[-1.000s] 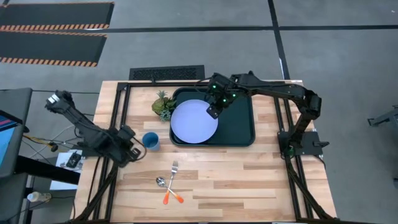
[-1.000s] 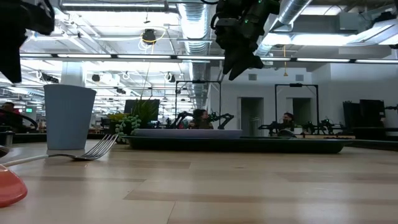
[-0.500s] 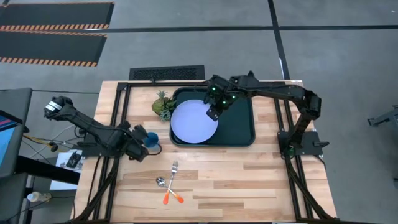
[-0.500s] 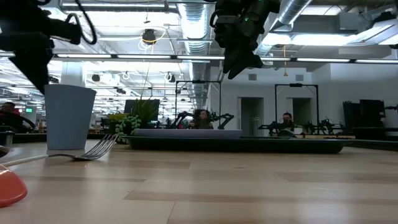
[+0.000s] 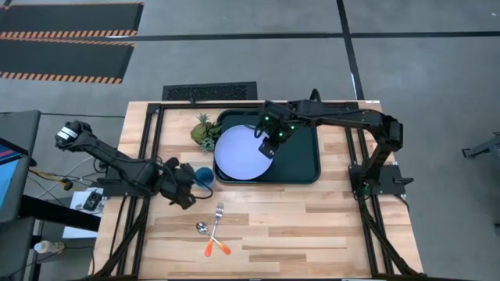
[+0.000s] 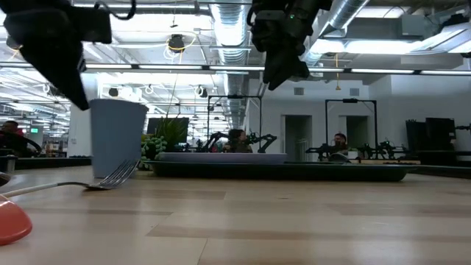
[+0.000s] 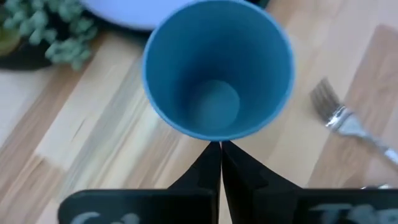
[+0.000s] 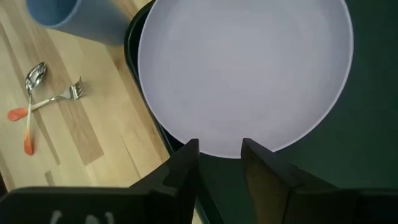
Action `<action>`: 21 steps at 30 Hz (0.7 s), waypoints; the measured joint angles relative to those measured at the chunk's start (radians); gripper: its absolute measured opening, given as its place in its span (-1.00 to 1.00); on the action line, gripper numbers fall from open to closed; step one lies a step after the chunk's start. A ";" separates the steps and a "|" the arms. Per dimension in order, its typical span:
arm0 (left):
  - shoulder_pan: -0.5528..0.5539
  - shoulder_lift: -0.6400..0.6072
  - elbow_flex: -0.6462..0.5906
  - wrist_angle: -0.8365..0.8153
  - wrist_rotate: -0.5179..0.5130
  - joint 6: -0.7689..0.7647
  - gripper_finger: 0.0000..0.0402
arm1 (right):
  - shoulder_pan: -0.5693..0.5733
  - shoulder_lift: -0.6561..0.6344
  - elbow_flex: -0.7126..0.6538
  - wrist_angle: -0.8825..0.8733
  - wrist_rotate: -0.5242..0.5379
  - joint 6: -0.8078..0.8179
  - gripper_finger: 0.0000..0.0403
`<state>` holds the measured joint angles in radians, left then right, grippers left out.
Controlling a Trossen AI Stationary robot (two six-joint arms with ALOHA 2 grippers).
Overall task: Pick and place plate/cup/fork/spoon on tray
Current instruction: Put the blue cup on the black tray
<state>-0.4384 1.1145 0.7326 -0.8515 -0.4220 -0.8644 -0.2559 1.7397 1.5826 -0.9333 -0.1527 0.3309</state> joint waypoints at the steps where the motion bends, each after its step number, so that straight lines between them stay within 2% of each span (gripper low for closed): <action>1: 0.005 0.004 0.000 0.020 0.004 0.016 -1.00 | 0.003 0.000 0.000 0.000 0.000 0.000 -0.29; 7: 0.037 0.069 0.000 0.134 0.047 0.090 -1.00 | 0.024 0.000 0.000 0.000 0.000 0.000 -0.31; 13: 0.071 0.194 0.000 0.309 0.126 0.182 -1.00 | 0.047 0.000 0.000 -0.002 0.000 0.000 -0.31; 17: 0.072 0.254 0.000 0.371 0.190 0.187 -1.00 | 0.061 0.000 0.000 -0.002 0.000 0.001 -0.32; 21: 0.055 0.266 0.004 0.376 0.225 0.127 -1.00 | 0.067 0.000 0.000 -0.002 0.000 0.001 -0.33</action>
<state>-0.3834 1.3809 0.7367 -0.4755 -0.1974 -0.7379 -0.1888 1.7397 1.5826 -0.9348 -0.1524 0.3317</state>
